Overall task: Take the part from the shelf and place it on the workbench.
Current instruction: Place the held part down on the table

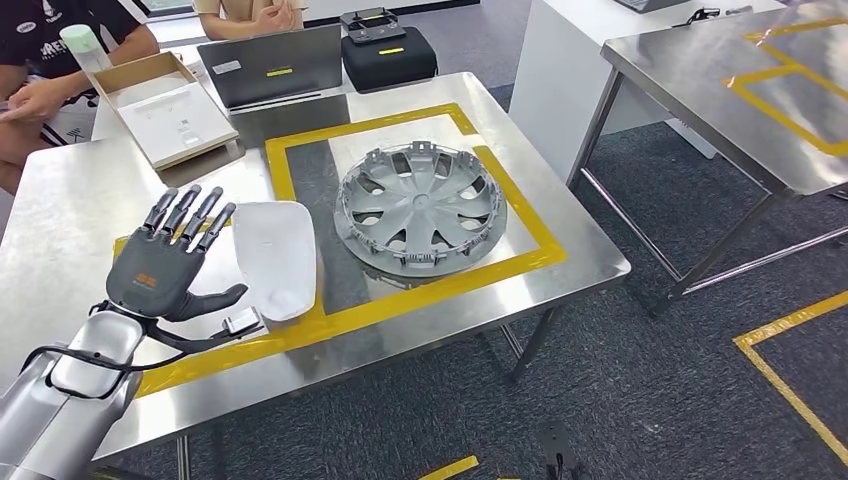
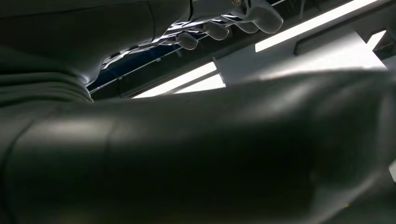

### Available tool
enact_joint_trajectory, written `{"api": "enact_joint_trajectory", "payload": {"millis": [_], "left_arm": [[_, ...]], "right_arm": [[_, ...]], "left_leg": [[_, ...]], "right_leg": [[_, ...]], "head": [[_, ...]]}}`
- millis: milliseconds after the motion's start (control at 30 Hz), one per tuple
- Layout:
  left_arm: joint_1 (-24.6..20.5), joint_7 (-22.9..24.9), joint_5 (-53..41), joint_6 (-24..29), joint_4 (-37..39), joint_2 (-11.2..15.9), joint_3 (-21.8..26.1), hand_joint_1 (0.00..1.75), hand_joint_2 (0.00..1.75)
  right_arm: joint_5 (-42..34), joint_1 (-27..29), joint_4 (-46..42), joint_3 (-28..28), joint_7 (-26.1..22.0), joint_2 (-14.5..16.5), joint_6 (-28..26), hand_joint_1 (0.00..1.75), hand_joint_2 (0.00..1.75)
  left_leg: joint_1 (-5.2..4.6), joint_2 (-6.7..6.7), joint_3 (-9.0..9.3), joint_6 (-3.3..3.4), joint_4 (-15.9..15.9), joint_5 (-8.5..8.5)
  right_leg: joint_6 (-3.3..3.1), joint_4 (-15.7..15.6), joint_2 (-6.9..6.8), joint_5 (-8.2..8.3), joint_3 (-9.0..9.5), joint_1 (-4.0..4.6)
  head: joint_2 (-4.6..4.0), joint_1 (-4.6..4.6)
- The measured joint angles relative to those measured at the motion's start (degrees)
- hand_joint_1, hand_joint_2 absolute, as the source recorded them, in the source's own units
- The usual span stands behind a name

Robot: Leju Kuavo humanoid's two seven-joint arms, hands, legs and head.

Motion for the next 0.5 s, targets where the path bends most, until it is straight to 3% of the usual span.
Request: {"api": "enact_joint_trajectory", "payload": {"millis": [67, 133, 167, 267, 300, 367, 433, 467, 500], "left_arm": [[0.0, 0.0, 0.0, 0.0, 0.0, -0.1, -0.2, 0.00, 0.00], [-0.2, -0.1, 0.0, 0.0, 0.1, -0.3, -0.3, 0.00, 0.00], [-0.3, -0.2, 0.0, 0.0, 0.1, -0.3, -0.4, 0.00, 0.00], [-0.5, -0.4, 0.0, 0.0, 0.4, -0.4, -0.5, 0.00, 0.00], [-0.6, -0.5, 0.0, 0.0, 0.6, -0.4, -0.5, 0.00, 0.00], [-0.7, -0.6, 0.0, 0.0, 0.9, -0.5, -0.6, 0.00, 0.00], [-0.8, -0.7, 0.0, 0.0, 1.2, -0.6, -0.6, 0.00, 0.00], [-0.8, -0.7, 0.0, 0.0, 1.4, -0.6, -0.7, 0.00, 0.00], [-0.8, -0.7, 0.0, 0.0, 1.6, -0.7, -0.7, 0.00, 0.00]], "right_arm": [[-0.1, 0.0, 0.0, 0.0, 0.1, 0.0, 0.0, 0.00, 0.00], [-0.1, -0.1, 0.0, 0.0, 0.3, 0.0, 0.0, 0.00, 0.00], [-0.1, -0.1, 0.0, 0.0, 0.5, 0.0, 0.0, 0.00, 0.00], [-0.3, -0.2, 0.0, 0.0, 0.9, 0.1, -0.1, 0.00, 0.00], [-0.3, -0.2, 0.0, 0.0, 0.9, 0.1, -0.1, 0.00, 0.00], [-0.3, -0.2, 0.0, 0.0, 0.9, 0.1, -0.1, 0.00, 0.00], [-0.2, -0.2, 0.0, 0.0, 0.8, 0.1, -0.1, 0.00, 0.00], [-0.2, -0.2, 0.0, 0.0, 0.8, 0.1, -0.1, 0.00, 0.00], [-0.2, -0.2, 0.0, 0.0, 0.8, 0.1, -0.1, 0.00, 0.00]], "left_leg": [[0.19, 0.01, -0.19, -0.33, 0.5, -0.05], [0.19, -0.09, -0.64, -1.07, 1.1, -0.02], [0.11, -0.16, -0.92, -1.48, 1.4, 0.11], [0.10, -0.26, -1.55, -2.78, 1.5, 0.77], [0.18, -0.23, -1.93, -3.20, 2.0, 0.20], [0.44, -0.16, -3.57, -3.88, 6.0, -3.42], [0.66, -0.12, -5.75, -4.40, 13.2, -8.09], [0.74, -0.12, -6.24, -4.55, 15.9, -9.29], [0.78, -0.12, -5.81, -4.57, 16.7, -9.34]], "right_leg": [[0.06, -5.8, -0.06, 4.68, 1.88, -0.18], [-0.23, -12.0, -0.02, 7.82, 4.32, -0.06], [-0.57, -13.4, 0.03, 8.25, 4.69, -0.03], [-2.05, -13.7, 0.14, 8.73, 3.81, 0.00], [-2.56, -13.7, 0.11, 9.14, 3.50, -0.01], [-3.37, -13.9, 0.02, 10.05, 2.67, -0.11], [-3.65, -13.9, 0.02, 10.90, 1.55, -0.04], [-3.67, -13.8, 0.01, 11.31, 0.98, -0.01], [-3.64, -13.8, 0.02, 11.71, 0.45, 0.01]], "head": [[-0.01, 0.00], [-0.01, 0.01], [-0.01, 0.00], [0.00, -0.02], [0.00, -0.05], [0.00, -0.20], [0.00, -0.31], [0.00, -0.29], [0.00, -0.30]]}}
